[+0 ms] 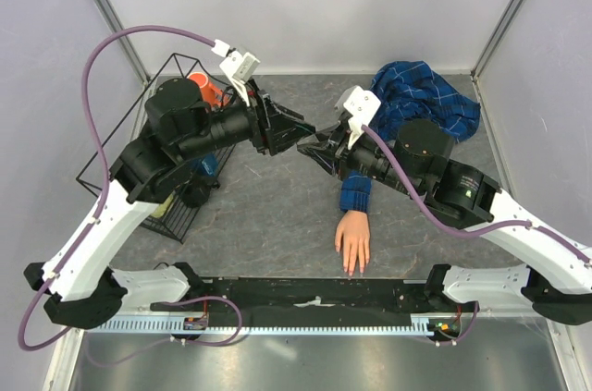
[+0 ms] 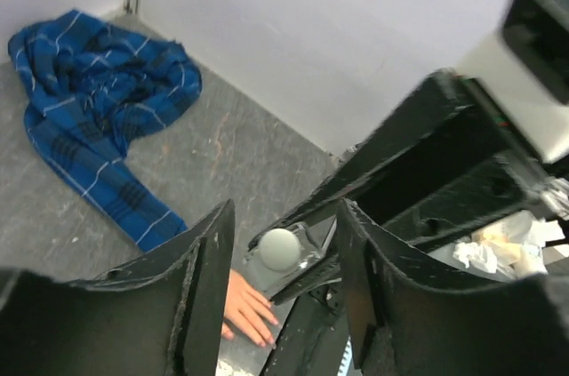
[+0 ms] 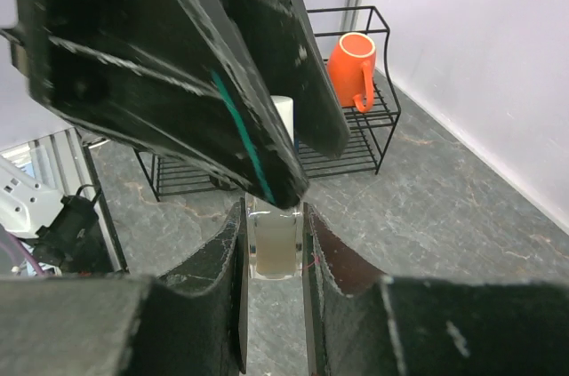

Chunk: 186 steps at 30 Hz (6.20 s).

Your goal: Paint the nails

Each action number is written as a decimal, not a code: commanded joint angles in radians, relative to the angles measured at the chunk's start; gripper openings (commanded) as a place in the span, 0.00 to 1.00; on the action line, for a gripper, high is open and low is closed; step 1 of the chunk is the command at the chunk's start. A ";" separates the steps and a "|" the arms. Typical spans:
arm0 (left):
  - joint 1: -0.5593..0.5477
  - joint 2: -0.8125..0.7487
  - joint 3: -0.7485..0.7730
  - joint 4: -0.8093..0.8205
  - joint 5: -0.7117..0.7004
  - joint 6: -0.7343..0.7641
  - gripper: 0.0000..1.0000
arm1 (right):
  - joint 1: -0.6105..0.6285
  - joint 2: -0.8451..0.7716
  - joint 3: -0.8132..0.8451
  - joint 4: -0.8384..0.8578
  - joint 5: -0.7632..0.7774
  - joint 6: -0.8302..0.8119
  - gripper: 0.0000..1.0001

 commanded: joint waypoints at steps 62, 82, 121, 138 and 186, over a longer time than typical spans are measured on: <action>-0.005 0.023 0.083 -0.046 0.056 -0.065 0.52 | -0.005 -0.074 -0.004 -0.012 0.096 -0.045 0.00; -0.005 0.055 0.036 0.003 0.145 -0.095 0.44 | -0.005 -0.099 -0.014 0.022 0.082 -0.035 0.00; 0.003 -0.132 -0.074 0.097 0.310 0.257 0.73 | -0.005 -0.165 -0.133 0.094 -0.205 0.113 0.00; 0.003 0.069 0.119 -0.111 0.047 0.045 0.57 | -0.005 -0.106 -0.062 0.059 0.065 -0.024 0.00; 0.003 -0.069 0.041 0.040 0.308 0.139 0.65 | -0.005 -0.169 -0.079 -0.037 -0.195 0.079 0.00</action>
